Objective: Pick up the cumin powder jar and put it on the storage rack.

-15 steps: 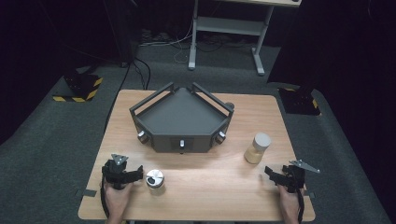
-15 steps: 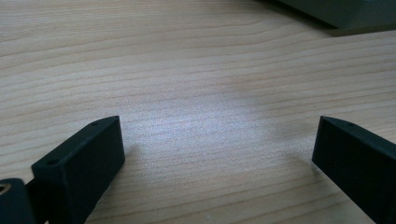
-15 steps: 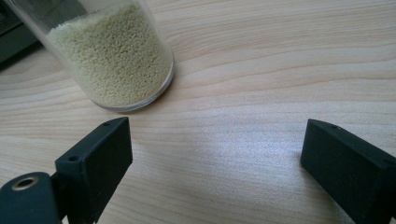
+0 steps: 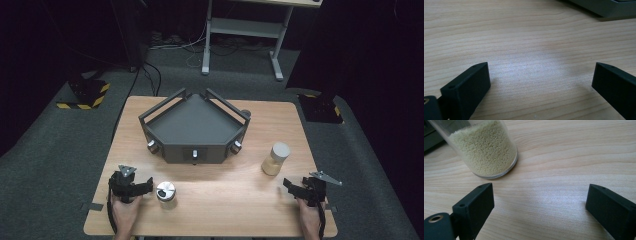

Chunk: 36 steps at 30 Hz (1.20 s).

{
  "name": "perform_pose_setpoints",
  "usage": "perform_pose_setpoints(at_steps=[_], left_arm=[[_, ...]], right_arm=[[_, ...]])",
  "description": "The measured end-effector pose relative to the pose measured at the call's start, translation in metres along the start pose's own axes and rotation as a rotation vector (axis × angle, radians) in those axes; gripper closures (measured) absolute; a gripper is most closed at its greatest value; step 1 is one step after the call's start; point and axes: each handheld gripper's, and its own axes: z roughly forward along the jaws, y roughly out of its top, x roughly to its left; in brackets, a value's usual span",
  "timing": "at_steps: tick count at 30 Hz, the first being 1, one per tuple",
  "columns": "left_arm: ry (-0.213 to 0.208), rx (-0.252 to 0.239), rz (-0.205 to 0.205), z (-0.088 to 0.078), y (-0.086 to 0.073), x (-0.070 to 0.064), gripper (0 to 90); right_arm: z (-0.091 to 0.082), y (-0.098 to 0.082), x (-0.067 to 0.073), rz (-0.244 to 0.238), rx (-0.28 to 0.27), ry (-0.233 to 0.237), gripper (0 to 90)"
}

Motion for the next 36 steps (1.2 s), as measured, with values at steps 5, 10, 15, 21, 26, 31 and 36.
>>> perform_pose_setpoints(at_steps=[5,10,15,21,26,31,36], left_arm=[[-0.010,-0.003,-0.007,0.000,-0.001,0.002,0.7],[-0.031,-0.013,-0.028,-0.001,-0.002,0.008,0.5],[-0.035,-0.015,-0.032,-0.001,-0.003,0.009,0.3],[-0.045,-0.010,-0.034,-0.003,-0.001,0.012,0.3],[-0.051,-0.035,-0.042,-0.011,0.000,0.015,0.3],[-0.061,-0.054,-0.031,-0.023,0.000,0.017,0.3],[-0.061,-0.055,-0.019,-0.034,-0.005,0.018,0.3]], right_arm=[[0.000,-0.001,0.002,-0.009,-0.006,-0.007,6.9],[-0.001,-0.001,0.000,0.000,-0.008,-0.001,6.3],[-0.001,-0.001,0.000,0.004,-0.008,0.001,5.7],[-0.001,-0.002,0.000,0.006,-0.009,-0.003,5.7],[-0.001,-0.001,0.000,0.008,-0.007,-0.003,5.7],[-0.001,-0.002,0.000,0.013,-0.011,-0.006,5.7],[-0.001,-0.003,-0.001,0.020,-0.015,-0.004,5.7]])
